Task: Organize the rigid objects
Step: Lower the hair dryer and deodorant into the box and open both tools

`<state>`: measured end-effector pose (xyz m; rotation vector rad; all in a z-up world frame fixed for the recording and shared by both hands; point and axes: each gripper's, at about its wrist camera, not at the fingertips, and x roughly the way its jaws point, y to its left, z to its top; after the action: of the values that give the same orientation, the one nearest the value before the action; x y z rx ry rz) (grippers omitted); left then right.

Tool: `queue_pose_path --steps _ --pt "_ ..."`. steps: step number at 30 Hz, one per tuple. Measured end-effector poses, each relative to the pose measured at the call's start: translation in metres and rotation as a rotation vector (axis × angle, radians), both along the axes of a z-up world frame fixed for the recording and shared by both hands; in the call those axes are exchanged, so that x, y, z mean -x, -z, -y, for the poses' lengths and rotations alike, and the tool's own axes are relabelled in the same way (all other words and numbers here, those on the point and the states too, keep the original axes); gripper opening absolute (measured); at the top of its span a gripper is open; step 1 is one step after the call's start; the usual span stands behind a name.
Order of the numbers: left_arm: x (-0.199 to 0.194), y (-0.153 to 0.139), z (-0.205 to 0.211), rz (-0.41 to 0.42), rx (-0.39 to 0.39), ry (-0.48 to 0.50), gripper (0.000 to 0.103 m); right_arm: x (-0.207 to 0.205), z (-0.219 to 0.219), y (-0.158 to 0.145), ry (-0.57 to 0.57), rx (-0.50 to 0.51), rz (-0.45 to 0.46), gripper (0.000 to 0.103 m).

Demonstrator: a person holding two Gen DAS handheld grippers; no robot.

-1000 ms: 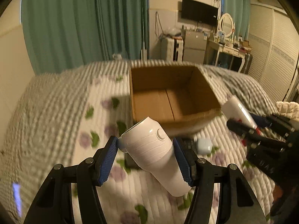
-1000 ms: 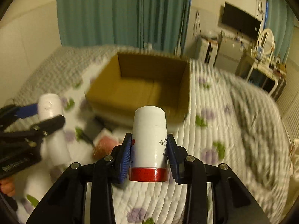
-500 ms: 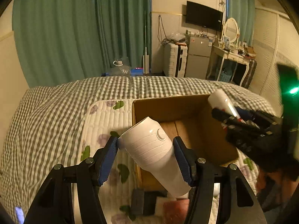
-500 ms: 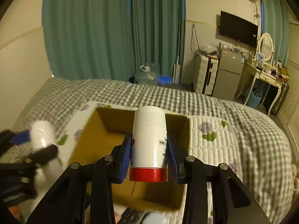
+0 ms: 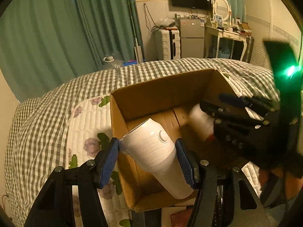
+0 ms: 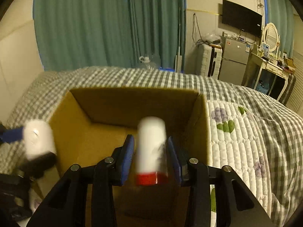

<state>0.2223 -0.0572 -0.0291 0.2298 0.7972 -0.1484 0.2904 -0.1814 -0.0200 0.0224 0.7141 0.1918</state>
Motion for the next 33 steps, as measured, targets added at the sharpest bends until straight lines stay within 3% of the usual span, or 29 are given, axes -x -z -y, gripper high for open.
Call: queue_pose_path --steps 5,9,15,16,17,18,20,26,33 --pt "-0.005 -0.002 0.008 -0.015 -0.003 0.004 0.062 0.013 0.023 -0.030 0.026 -0.092 -0.012 0.046" --pt "-0.021 0.007 0.020 -0.044 0.000 0.004 0.062 0.027 0.042 -0.050 0.043 -0.068 0.013 0.049" --pt "-0.040 0.036 0.025 -0.125 0.013 0.010 0.065 0.035 0.056 -0.040 0.074 -0.025 -0.002 0.049" --pt "-0.040 0.038 0.025 -0.130 0.019 0.006 0.067 0.034 0.057 -0.036 0.075 -0.023 -0.008 0.049" --pt "-0.040 0.039 0.025 -0.129 0.020 -0.001 0.077 0.033 0.058 -0.033 0.078 -0.024 -0.012 0.050" --pt "-0.040 0.039 0.024 -0.120 0.020 -0.008 0.082 0.032 0.060 -0.030 0.078 -0.024 -0.017 0.057" --pt "-0.035 0.035 0.023 -0.086 0.027 -0.006 0.082 0.031 0.061 -0.026 0.081 -0.018 -0.031 0.071" --pt "-0.013 0.004 0.015 -0.013 0.064 -0.016 0.082 0.041 0.062 -0.033 0.103 0.016 -0.016 0.073" --pt "0.052 -0.064 -0.002 0.165 0.120 -0.017 0.086 0.089 0.051 -0.072 0.109 0.082 0.028 0.074"
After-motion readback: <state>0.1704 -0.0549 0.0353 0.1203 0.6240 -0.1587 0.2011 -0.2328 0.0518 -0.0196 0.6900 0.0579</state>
